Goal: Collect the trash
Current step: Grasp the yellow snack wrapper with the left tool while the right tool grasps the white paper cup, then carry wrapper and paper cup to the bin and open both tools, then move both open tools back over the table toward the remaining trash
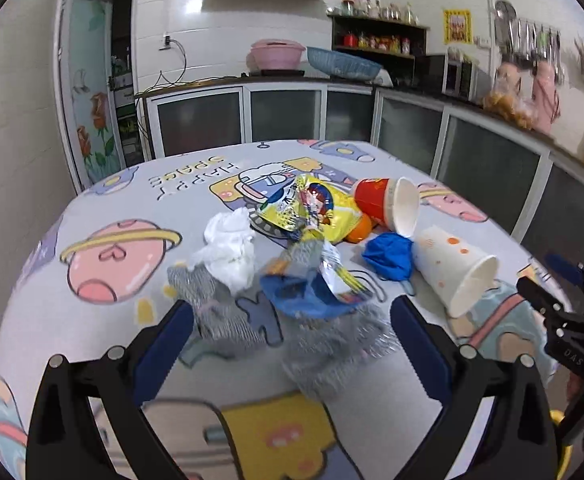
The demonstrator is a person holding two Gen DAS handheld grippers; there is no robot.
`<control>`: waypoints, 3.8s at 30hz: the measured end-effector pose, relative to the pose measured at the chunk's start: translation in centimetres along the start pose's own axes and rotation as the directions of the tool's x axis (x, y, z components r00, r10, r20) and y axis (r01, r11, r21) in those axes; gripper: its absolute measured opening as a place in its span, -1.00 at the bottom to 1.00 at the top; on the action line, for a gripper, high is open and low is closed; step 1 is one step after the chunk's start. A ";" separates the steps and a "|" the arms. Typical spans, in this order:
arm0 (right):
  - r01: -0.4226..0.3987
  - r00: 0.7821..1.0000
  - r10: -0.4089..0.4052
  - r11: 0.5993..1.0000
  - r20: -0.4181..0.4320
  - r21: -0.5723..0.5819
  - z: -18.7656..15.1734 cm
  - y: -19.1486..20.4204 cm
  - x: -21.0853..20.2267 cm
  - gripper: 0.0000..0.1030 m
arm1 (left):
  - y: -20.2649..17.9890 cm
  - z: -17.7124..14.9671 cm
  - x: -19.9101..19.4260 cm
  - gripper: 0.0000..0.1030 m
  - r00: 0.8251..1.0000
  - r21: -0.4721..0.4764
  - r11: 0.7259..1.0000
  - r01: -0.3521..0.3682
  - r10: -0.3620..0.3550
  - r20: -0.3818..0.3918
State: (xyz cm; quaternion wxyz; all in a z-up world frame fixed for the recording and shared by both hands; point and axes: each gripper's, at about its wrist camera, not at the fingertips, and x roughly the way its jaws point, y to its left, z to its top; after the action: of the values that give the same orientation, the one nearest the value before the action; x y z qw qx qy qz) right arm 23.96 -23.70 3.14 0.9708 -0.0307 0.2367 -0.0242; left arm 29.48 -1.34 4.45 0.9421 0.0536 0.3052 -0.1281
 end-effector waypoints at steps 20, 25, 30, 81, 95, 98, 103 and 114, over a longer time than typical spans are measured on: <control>-0.096 0.990 0.093 0.995 -0.104 -0.022 1.1 0.8 6.2 0.18 | 0.3 4.1 10.0 0.67 0.961 -0.033 0.994 0.108 -0.113 -0.254; -0.078 0.986 0.072 0.996 -0.154 -0.036 1.1 1.1 7.1 -0.79 | 0.1 4.0 10.3 -0.38 0.955 -0.034 0.992 0.121 -0.126 -0.269; -0.065 0.988 0.061 0.998 -0.141 -0.028 1.0 1.2 6.9 -0.96 | 0.1 3.8 10.0 -0.51 0.963 -0.019 0.994 0.111 -0.112 -0.246; 0.601 0.750 -0.455 0.772 -0.480 0.207 -27.7 -23.4 -30.2 -0.96 | -39.8 -16.2 -8.8 -0.47 0.573 0.371 0.438 0.819 -0.593 -0.565; 0.616 0.608 -0.304 0.763 -0.733 0.196 -37.2 -24.9 -26.0 -0.92 | -48.9 -23.3 -4.4 -0.33 0.516 0.355 0.412 0.839 -0.400 -0.757; 0.625 0.572 -0.284 0.759 -0.769 0.184 -38.9 -25.4 -25.5 -0.51 | -49.1 -23.6 -4.1 0.50 0.532 0.364 0.426 0.828 -0.392 -0.751; 0.642 0.561 -0.248 0.733 -0.790 0.226 -40.7 -25.6 -25.5 0.20 | -48.0 -22.8 -3.2 0.64 0.510 0.304 0.465 0.832 -0.420 -0.751; 0.605 0.700 -0.385 0.767 -0.602 0.214 -32.6 -24.4 -27.0 0.27 | -38.1 -13.9 -5.6 0.74 0.552 0.179 0.543 0.821 -0.672 -0.494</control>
State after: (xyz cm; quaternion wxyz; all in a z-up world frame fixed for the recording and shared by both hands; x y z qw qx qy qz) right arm -15.79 -47.96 -11.66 0.8082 0.1102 0.4643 -0.3452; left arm 6.81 -34.30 -4.37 0.6851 0.1244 0.4358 -0.5703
